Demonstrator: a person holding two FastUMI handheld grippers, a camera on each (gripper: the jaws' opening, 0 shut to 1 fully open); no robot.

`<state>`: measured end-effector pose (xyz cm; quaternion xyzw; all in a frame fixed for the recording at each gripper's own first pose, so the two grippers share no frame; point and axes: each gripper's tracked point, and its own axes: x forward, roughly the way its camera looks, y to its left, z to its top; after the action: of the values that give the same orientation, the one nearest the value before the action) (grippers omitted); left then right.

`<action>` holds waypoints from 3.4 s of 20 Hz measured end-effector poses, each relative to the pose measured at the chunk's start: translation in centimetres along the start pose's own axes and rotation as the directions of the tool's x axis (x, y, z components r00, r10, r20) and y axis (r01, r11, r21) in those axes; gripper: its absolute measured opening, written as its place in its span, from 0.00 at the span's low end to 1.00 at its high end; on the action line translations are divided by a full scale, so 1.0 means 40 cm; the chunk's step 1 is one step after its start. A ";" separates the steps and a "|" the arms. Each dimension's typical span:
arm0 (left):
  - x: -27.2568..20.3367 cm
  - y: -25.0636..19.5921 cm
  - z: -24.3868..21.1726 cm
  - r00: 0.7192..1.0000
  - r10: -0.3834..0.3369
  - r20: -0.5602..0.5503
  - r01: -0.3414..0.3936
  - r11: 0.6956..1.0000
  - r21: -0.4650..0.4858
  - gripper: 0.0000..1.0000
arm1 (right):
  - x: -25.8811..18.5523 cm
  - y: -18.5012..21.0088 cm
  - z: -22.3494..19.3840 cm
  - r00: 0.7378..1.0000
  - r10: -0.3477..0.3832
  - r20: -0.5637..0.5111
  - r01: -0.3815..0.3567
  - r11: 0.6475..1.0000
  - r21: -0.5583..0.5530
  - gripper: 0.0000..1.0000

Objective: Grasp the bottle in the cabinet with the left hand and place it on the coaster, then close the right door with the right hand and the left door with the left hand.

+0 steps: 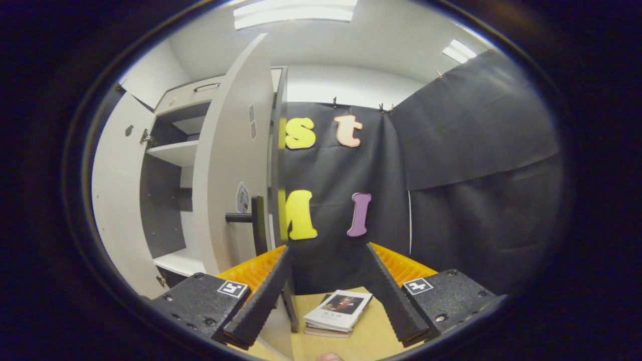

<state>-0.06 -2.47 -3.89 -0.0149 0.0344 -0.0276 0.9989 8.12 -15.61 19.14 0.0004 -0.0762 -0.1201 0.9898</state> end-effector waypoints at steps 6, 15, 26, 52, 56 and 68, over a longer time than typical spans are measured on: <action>-0.008 0.058 -0.003 0.998 0.061 0.007 -0.061 0.998 0.007 0.95 | -0.010 0.152 -0.014 0.993 0.121 0.010 -0.122 0.992 0.026 0.96; -0.041 0.122 0.005 0.990 0.143 0.013 -0.143 0.990 0.018 0.95 | 0.046 0.330 -0.035 0.961 0.276 0.003 -0.276 0.961 0.037 0.93; -0.043 0.135 0.013 0.987 0.158 0.021 -0.159 0.987 0.037 0.95 | -0.013 0.255 -0.022 0.976 0.215 0.018 -0.215 0.976 0.019 0.98; -0.054 0.225 0.249 0.972 0.165 0.165 -0.148 0.983 -0.113 0.99 | -0.357 0.167 -0.426 0.983 0.085 -0.161 -0.095 0.994 -0.051 0.99; -0.037 0.514 0.364 0.910 0.350 0.223 -0.327 0.935 -0.136 0.95 | -0.363 0.183 -0.431 0.984 0.092 -0.155 -0.099 0.994 -0.037 0.99; 0.159 0.757 0.478 0.890 0.398 0.222 -0.349 0.909 -0.228 0.95 | -0.328 0.119 -0.416 0.989 0.029 -0.145 -0.036 0.998 -0.046 0.99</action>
<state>9.26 27.93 13.79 -0.1024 -0.0942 0.1711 0.9754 -0.82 -8.15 0.80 -0.0160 -0.0016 -0.1056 0.9943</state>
